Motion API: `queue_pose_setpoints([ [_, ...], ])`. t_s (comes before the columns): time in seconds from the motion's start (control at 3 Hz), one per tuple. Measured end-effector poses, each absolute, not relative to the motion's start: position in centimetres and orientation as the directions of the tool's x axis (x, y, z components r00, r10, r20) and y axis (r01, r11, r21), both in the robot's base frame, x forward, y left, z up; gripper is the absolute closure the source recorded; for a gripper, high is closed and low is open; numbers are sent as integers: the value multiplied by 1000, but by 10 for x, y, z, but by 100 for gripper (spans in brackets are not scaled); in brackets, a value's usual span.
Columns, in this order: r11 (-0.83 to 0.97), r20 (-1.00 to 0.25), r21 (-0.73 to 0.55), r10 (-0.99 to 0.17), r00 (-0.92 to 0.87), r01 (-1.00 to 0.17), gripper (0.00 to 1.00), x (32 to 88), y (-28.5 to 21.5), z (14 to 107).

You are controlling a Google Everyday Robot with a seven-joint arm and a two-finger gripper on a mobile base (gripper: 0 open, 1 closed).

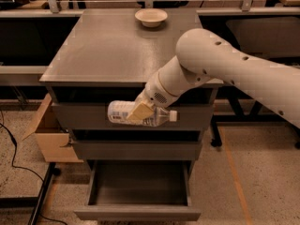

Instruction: Place blue plastic bottle into bottom drawer

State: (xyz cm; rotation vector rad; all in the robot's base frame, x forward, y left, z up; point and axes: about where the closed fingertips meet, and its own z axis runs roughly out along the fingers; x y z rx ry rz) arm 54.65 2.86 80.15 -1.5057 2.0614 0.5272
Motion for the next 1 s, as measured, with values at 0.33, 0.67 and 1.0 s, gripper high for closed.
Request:
queue_pose_setpoints([
  [0.33, 312, -598, 1, -761, -251, -950, 100, 534, 15, 760],
  [0.67, 318, -604, -9, -757, -248, -948, 100, 525, 0, 704],
  [1.0, 325, -634, 0, -731, -251, -946, 100, 529, -9, 626],
])
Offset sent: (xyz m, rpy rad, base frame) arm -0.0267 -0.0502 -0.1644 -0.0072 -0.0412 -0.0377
